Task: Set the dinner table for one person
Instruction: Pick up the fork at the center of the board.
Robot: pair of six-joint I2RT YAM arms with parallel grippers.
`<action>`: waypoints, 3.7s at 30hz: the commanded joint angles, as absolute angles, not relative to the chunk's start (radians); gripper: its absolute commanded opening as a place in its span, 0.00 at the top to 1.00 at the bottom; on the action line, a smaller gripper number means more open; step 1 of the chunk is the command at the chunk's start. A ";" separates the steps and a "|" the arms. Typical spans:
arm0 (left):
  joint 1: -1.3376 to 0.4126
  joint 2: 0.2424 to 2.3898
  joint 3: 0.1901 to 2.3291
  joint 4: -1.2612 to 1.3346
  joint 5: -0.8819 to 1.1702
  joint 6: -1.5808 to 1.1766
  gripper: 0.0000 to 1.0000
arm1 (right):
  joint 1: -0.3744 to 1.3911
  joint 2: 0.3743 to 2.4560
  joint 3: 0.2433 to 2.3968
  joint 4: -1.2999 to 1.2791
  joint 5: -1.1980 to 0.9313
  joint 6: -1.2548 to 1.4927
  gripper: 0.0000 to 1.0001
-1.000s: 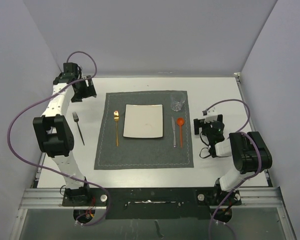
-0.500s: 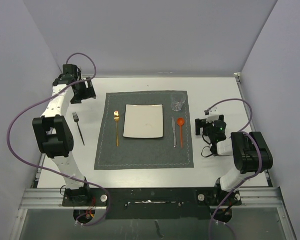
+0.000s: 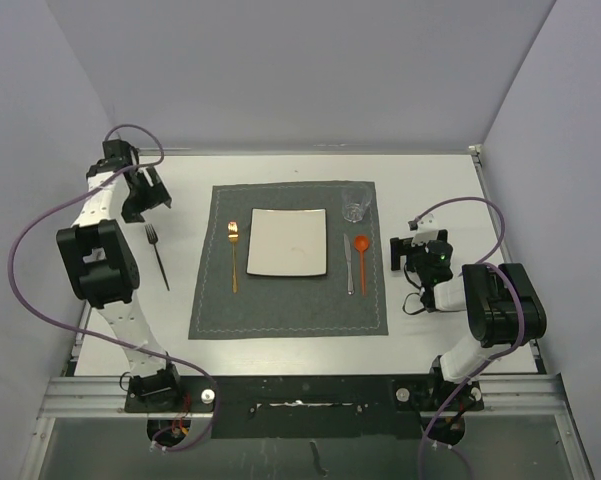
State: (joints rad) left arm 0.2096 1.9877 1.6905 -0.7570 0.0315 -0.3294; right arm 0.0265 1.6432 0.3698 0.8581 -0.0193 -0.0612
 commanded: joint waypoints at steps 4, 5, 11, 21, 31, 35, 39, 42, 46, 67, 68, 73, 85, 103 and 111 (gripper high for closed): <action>0.222 2.155 1.838 -0.809 -0.032 -0.337 0.25 | 0.023 1.625 0.397 0.904 -0.027 -0.050 0.02; 0.222 2.173 1.851 -0.812 -0.037 -0.337 0.25 | 0.022 1.625 0.397 0.904 -0.026 -0.050 0.02; 0.222 2.228 1.893 -0.820 -0.069 -0.337 0.26 | 0.023 1.625 0.397 0.904 -0.026 -0.050 0.02; 0.235 2.236 1.889 -0.836 -0.154 -0.316 0.26 | 0.023 1.625 0.396 0.904 -0.027 -0.050 0.02; 0.265 2.286 1.860 -0.833 -0.142 -0.335 0.31 | 0.023 1.624 0.397 0.903 -0.026 -0.049 0.02; 0.265 2.317 1.883 -0.836 -0.128 -0.338 0.32 | 0.023 1.625 0.396 0.904 -0.026 -0.050 0.02; 0.265 2.336 1.896 -0.838 -0.112 -0.343 0.36 | 0.023 1.625 0.397 0.903 -0.026 -0.049 0.02; 0.265 2.339 1.895 -0.837 -0.107 -0.345 0.44 | 0.023 1.625 0.398 0.903 -0.026 -0.050 0.02; 0.265 2.331 1.894 -0.841 -0.107 -0.345 0.54 | 0.023 1.625 0.397 0.903 -0.027 -0.050 0.02; 0.258 2.275 1.876 -0.858 -0.101 -0.341 0.64 | 0.024 1.624 0.396 0.903 -0.026 -0.050 0.02; 0.256 2.275 1.879 -0.859 -0.101 -0.341 0.64 | 0.023 1.624 0.398 0.903 -0.026 -0.050 0.02; 0.252 2.279 1.902 -0.880 -0.104 -0.338 0.66 | 0.024 1.624 0.396 0.904 -0.026 -0.050 0.02; 0.239 2.260 1.902 -0.892 -0.115 -0.333 0.78 | 0.023 1.624 0.398 0.903 -0.026 -0.050 0.02; 0.229 2.242 1.967 -0.937 -0.116 -0.289 0.98 | 0.023 1.625 0.397 0.904 -0.026 -0.050 0.02; 0.221 2.222 1.997 -0.960 -0.106 -0.279 1.00 | 0.023 1.626 0.396 0.904 -0.026 -0.050 0.02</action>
State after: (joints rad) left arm 0.2295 2.2913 1.9327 -0.9421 -0.1116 -0.3000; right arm 0.0265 1.6432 0.3702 0.8581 -0.0196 -0.0586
